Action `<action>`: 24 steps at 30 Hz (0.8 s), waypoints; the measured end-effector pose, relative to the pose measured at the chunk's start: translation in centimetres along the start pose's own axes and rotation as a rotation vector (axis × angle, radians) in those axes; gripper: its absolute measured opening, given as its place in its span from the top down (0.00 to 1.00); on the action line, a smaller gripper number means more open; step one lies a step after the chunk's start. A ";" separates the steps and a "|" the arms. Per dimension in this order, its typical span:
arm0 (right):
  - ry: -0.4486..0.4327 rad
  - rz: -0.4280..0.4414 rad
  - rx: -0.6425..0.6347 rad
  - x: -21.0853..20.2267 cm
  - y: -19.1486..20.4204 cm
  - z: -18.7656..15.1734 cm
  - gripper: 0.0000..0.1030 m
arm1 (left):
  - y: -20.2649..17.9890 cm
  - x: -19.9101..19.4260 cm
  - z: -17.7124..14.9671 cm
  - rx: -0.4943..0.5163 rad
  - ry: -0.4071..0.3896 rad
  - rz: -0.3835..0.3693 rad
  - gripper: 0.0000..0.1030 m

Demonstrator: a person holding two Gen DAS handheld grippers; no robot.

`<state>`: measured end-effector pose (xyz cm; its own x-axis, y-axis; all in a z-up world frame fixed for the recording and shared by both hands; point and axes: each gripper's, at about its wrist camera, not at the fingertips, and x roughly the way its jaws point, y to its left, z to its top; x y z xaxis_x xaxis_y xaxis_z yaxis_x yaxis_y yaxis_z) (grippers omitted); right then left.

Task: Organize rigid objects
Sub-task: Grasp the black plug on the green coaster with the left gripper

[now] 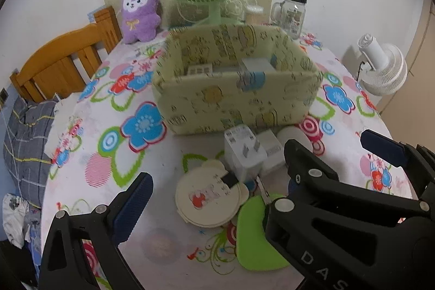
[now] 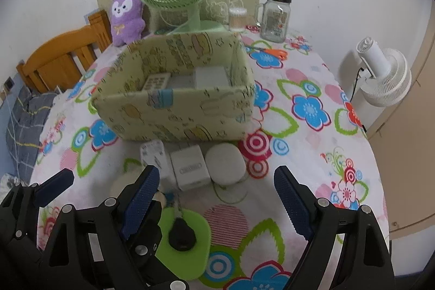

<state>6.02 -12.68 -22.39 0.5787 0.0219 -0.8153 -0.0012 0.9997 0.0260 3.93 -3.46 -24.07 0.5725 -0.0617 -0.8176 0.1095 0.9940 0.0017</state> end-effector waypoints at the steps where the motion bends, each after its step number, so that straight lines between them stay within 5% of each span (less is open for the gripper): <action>1: 0.004 -0.002 0.001 0.2 -0.1 -0.3 0.14 | -0.1 0.3 -0.3 -0.002 0.005 -0.004 0.02; 11: 0.058 -0.024 -0.010 2.0 -1.2 -2.8 0.14 | -1.3 2.2 -2.7 -0.018 0.058 -0.018 0.03; 24: 0.100 -0.040 0.022 3.0 -3.0 -4.0 0.14 | -3.1 3.2 -3.6 -0.020 0.083 -0.039 0.18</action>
<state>4.53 -15.60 -27.21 0.4936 -0.0152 -0.8696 0.0383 0.9993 0.0043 2.50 -6.46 -28.81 0.4986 -0.0937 -0.8618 0.1134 0.9926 -0.0423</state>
